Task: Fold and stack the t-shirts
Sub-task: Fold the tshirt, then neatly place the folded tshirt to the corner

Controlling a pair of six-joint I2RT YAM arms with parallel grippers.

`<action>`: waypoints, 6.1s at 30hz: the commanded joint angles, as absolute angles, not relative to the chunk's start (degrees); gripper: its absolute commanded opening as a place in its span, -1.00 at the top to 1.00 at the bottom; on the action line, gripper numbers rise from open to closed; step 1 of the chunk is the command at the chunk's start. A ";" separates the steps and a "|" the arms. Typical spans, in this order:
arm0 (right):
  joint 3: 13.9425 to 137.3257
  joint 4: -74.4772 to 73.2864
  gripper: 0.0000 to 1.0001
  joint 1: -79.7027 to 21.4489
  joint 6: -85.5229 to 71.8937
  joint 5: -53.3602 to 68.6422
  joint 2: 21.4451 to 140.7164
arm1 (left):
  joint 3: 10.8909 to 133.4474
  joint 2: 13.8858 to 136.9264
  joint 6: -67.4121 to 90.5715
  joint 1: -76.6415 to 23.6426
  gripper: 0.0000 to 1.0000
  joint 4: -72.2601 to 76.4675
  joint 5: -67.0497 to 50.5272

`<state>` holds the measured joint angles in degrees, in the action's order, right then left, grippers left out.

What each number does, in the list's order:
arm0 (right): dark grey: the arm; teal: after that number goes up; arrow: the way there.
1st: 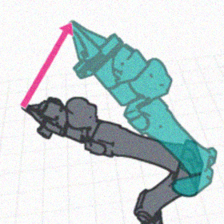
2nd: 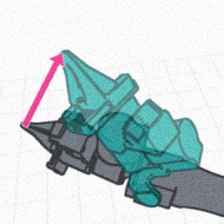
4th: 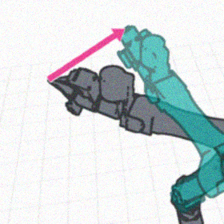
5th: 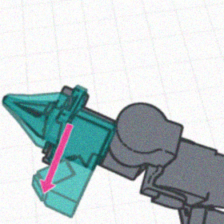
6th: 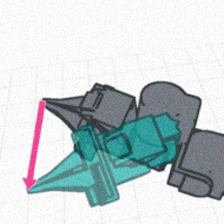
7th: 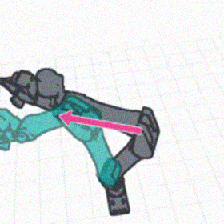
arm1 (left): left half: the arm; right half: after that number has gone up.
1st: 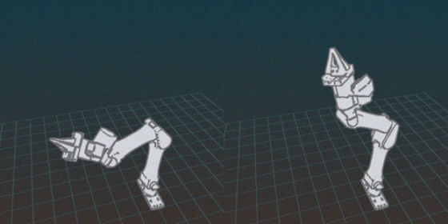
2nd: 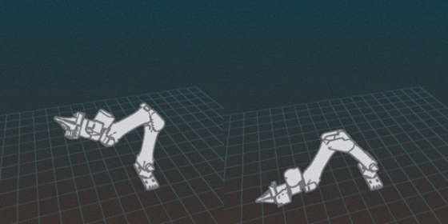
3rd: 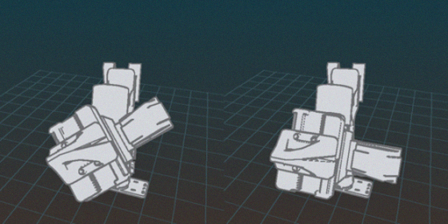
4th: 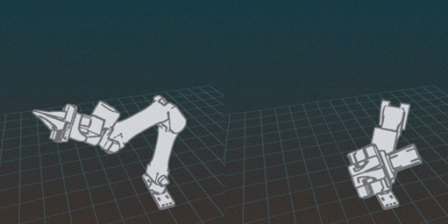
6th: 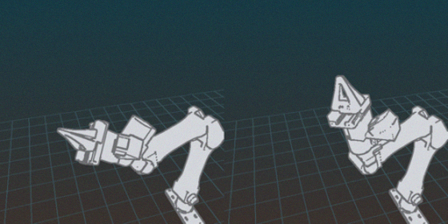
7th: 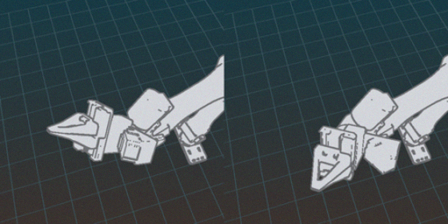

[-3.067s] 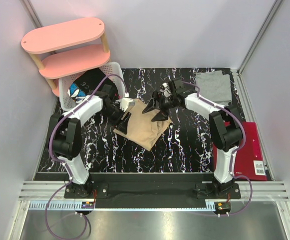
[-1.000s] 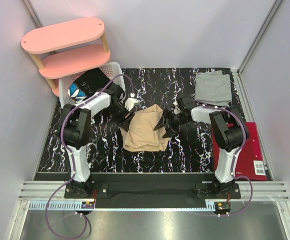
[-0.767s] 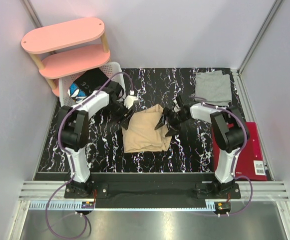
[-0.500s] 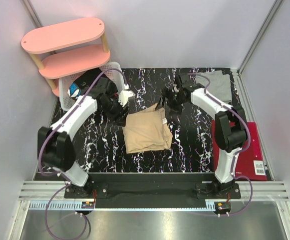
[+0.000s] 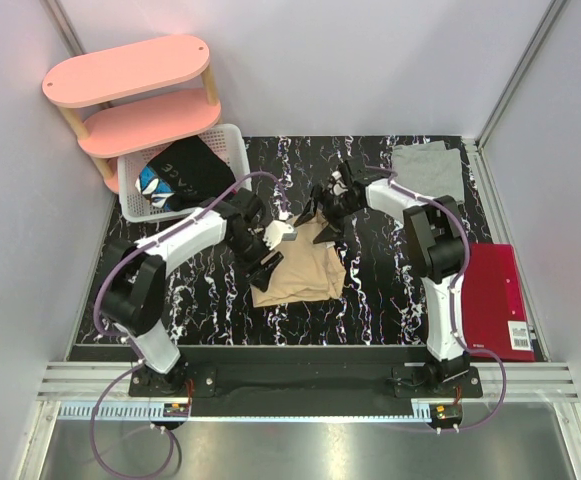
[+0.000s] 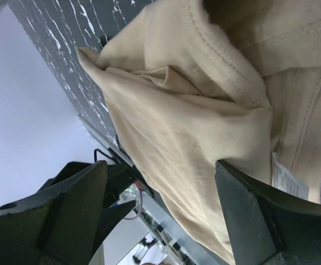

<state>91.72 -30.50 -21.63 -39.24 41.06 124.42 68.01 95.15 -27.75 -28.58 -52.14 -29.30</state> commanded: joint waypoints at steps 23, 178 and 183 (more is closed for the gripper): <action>96.68 -27.33 -0.80 -19.52 -38.32 42.11 127.89 | 68.89 97.59 -28.38 -33.93 -0.24 -49.83 -23.48; 145.19 -56.78 -0.66 15.56 -35.51 29.87 132.34 | 61.52 80.16 -32.34 -8.00 -0.26 -53.26 -25.84; 147.03 -55.55 -0.66 15.38 -36.83 33.22 141.04 | 61.43 79.98 -32.78 -8.00 -0.25 -53.17 -24.96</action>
